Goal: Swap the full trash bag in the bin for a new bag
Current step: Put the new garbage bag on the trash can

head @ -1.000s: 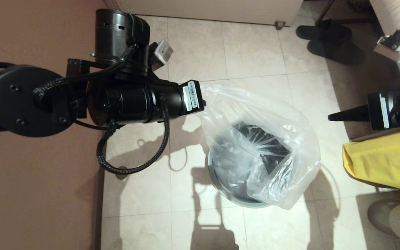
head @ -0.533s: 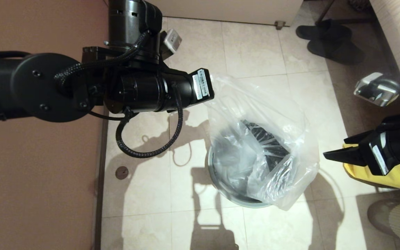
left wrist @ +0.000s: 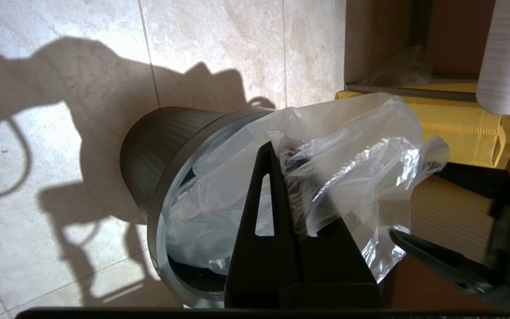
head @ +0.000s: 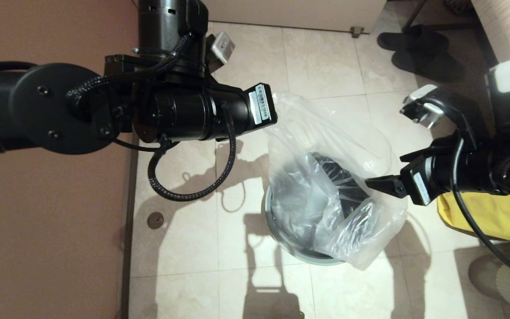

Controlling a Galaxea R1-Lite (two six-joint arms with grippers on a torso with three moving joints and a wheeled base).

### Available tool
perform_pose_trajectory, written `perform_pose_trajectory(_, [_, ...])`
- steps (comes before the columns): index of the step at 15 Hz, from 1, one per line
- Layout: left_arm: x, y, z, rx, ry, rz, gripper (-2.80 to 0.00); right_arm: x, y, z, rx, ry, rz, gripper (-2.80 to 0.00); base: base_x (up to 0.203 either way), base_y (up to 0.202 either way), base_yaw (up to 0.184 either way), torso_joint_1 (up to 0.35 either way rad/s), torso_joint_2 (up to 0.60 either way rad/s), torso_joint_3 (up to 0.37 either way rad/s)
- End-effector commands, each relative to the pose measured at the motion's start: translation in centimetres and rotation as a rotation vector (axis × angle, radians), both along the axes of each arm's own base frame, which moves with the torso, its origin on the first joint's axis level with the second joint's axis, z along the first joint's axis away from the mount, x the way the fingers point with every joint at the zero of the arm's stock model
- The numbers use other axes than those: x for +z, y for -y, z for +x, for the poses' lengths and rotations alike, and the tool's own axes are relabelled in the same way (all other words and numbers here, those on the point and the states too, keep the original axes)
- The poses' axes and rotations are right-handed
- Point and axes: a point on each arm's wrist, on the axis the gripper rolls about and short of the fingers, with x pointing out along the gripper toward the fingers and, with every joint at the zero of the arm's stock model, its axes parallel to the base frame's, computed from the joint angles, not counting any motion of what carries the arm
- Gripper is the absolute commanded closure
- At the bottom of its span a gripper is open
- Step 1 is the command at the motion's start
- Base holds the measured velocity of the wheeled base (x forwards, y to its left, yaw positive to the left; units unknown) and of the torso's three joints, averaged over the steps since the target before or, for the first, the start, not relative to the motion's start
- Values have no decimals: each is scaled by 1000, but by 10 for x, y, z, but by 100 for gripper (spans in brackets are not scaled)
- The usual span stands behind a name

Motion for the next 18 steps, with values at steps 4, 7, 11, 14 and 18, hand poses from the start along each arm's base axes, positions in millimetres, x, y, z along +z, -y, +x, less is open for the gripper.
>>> perform_pose_trajectory(4, [11,-9,-10,3,20,-20,0,-8,-10,24,-30,50,-7,0,0,0,0,0,0,0])
perform_pose_trajectory(7, [0,-11,-6,22,-4,6,0,-9,-5,28,-52,48,-7,0,0,0,0,0,0,0])
perform_pose_trajectory(11, [-25,-24,3,85,-66,64,0,-9,15,28,-114,44,7,0,0,0,0,0,0,0])
perform_pose_trajectory(14, [-27,-34,-3,101,-48,48,0,-10,21,13,-118,15,72,0,0,0,0,0,0,0])
perform_pose_trajectory(18, [-12,-54,-27,107,-6,15,0,-10,7,2,-77,-39,153,0,0,0,0,0,0,0])
